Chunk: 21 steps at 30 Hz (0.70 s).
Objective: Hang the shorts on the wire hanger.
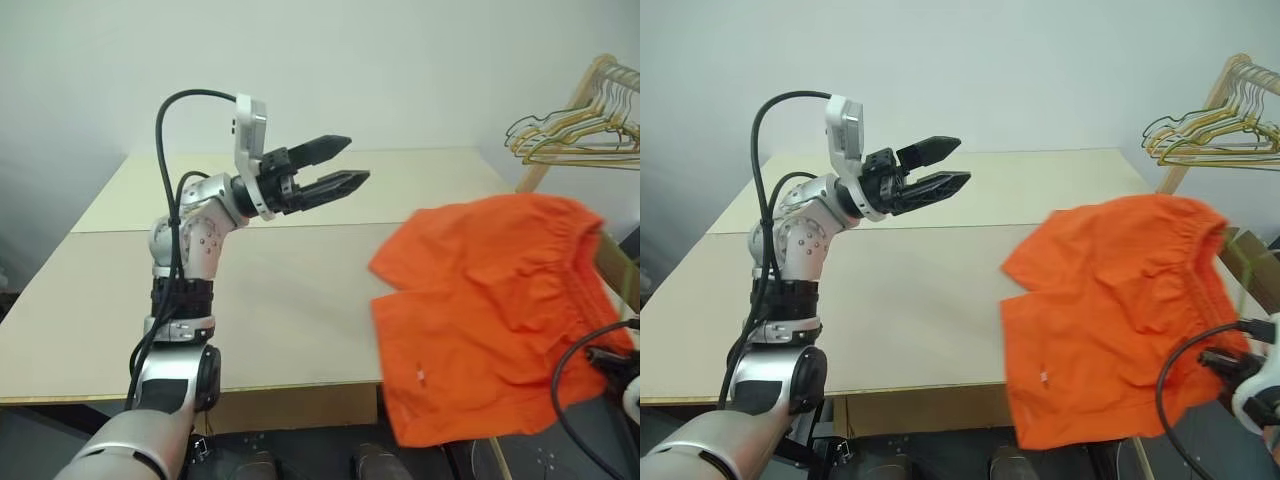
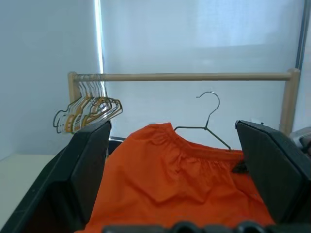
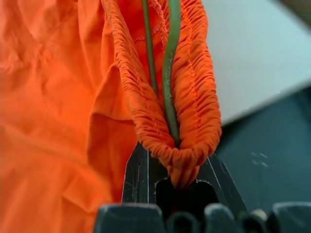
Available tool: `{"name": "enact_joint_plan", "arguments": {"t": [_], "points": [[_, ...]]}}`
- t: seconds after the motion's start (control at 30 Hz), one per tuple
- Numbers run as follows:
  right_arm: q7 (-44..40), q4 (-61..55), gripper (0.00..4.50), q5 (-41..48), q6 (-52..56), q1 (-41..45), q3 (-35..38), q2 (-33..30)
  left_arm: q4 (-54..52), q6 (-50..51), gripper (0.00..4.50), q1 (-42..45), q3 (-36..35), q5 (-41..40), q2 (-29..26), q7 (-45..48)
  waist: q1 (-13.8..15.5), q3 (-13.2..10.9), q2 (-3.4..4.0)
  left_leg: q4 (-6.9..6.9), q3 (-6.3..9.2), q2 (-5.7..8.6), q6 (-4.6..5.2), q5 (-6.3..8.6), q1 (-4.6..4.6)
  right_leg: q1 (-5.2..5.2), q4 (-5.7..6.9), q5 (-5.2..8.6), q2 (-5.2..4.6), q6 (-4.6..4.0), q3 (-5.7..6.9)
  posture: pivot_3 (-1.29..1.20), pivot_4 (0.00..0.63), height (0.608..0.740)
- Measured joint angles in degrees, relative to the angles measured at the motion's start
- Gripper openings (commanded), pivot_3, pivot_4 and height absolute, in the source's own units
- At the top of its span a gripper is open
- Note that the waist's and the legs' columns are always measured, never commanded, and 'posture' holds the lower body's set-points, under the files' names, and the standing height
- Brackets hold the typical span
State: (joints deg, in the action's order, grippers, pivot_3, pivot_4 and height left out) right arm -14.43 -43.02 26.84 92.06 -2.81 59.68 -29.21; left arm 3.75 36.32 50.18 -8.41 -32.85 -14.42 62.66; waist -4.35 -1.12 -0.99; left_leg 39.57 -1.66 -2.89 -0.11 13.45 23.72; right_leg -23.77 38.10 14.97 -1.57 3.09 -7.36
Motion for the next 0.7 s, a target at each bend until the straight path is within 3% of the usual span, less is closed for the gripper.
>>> {"name": "enact_joint_plan", "arguments": {"t": [0.07, 0.23, 0.5, 0.7], "points": [[3.57, 2.05, 0.00, -0.77, 0.00, 3.13, 1.77, -0.55, -1.91, 0.61, 4.43, -1.07, 1.06, -1.01, -0.38, -0.53, -0.77, 0.10, 0.16, -0.24, 0.00, 0.04, 0.00, 0.00, -0.66, 0.64, -0.17, 0.29, -0.02, 0.31, -0.01, -0.13, 0.000, 0.740], [10.19, 7.94, 0.00, -0.78, 0.00, 10.01, 3.77, -4.85, -2.24, 0.82, 4.43, -1.58, 2.78, -1.13, -1.64, -0.75, -2.32, 0.13, 0.21, -0.85, 0.00, 0.08, -0.01, 0.01, -1.59, 1.46, -0.47, 0.57, -0.05, 0.14, 0.02, -0.13, 0.000, 0.740], [23.29, 21.11, 0.00, 1.65, 0.00, 25.27, 11.53, -12.05, -2.27, -0.19, 4.43, -1.96, 4.27, -1.27, -3.02, -0.62, -3.61, 0.14, 0.27, -1.22, 0.00, 0.11, 0.00, 0.01, -1.70, 1.49, -0.59, 0.62, -0.07, 0.08, -0.06, -0.12, 0.000, 0.740], [29.96, 32.26, 0.00, 1.53, 0.00, 31.64, 13.76, -17.36, -1.96, -1.38, 4.43, -1.96, 4.83, -1.26, -3.61, -0.05, -4.34, 0.15, 0.28, -1.27, -0.02, 0.12, 0.00, 0.01, -1.71, 1.56, -0.77, 0.62, -0.11, 0.09, -0.08, -0.12, 0.000, 0.740]]}}
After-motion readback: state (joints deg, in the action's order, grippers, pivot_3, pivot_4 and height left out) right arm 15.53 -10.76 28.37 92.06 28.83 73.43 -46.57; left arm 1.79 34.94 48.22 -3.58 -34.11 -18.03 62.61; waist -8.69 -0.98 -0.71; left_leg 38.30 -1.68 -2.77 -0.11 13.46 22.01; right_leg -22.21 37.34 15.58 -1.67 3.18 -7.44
